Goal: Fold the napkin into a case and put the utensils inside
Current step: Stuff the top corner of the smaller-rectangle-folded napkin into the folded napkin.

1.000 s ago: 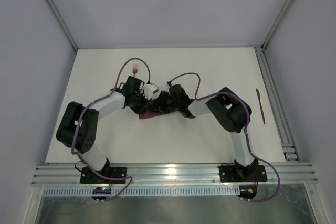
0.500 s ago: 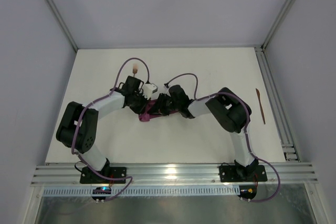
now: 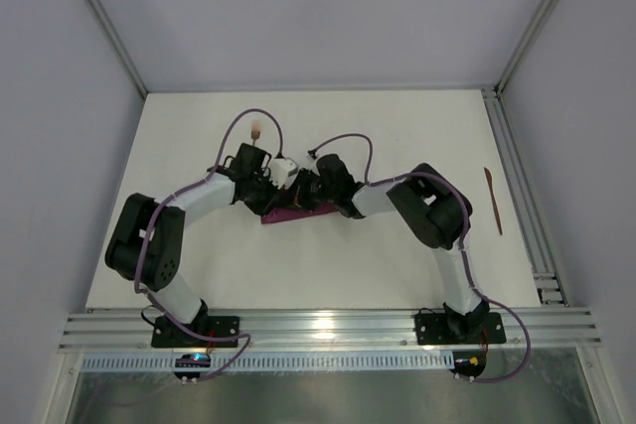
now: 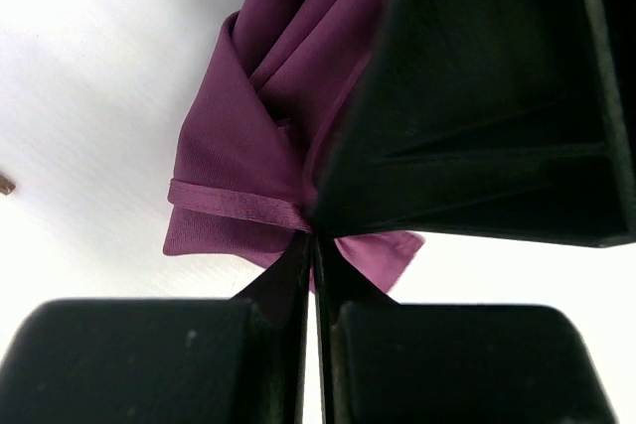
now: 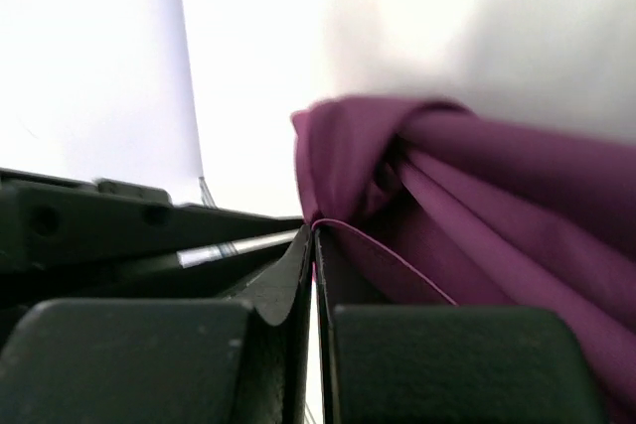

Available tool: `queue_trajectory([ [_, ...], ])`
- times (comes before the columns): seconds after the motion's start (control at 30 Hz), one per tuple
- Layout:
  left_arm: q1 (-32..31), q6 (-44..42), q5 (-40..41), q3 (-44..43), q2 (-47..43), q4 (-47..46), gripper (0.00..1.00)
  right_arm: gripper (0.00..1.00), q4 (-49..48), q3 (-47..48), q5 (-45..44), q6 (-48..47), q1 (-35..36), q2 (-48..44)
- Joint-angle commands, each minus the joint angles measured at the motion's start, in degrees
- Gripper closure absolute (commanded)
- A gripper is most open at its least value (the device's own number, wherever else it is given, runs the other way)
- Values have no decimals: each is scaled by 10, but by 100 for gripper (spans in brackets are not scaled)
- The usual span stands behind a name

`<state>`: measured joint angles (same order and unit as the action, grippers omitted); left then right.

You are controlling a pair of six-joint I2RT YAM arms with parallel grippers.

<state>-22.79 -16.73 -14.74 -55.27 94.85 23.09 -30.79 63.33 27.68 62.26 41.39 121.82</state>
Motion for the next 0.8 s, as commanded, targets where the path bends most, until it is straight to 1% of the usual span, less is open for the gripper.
queue_trajectory([
  [0.0, 3, -15, -5, 0, -27, 6, 100, 97, -18, 45, -13, 15, -7, 15],
  [0.17, 3, -23, -1, 2, -26, 7, 100, 97, -40, 41, -32, 51, -21, 40],
  [0.47, 3, -20, -17, 9, -45, 0, 100, 97, -41, 46, -70, 62, -21, 67],
  [0.57, 4, -27, -19, 9, -41, 5, 100, 97, -62, 46, -69, 72, -20, 71],
  [0.63, 4, -31, -20, 9, -35, 6, 100, 97, -96, 46, -58, 95, -15, 72],
  [0.77, 3, -32, -23, 10, -33, -5, 100, 97, -121, 64, -58, 104, -5, 74],
])
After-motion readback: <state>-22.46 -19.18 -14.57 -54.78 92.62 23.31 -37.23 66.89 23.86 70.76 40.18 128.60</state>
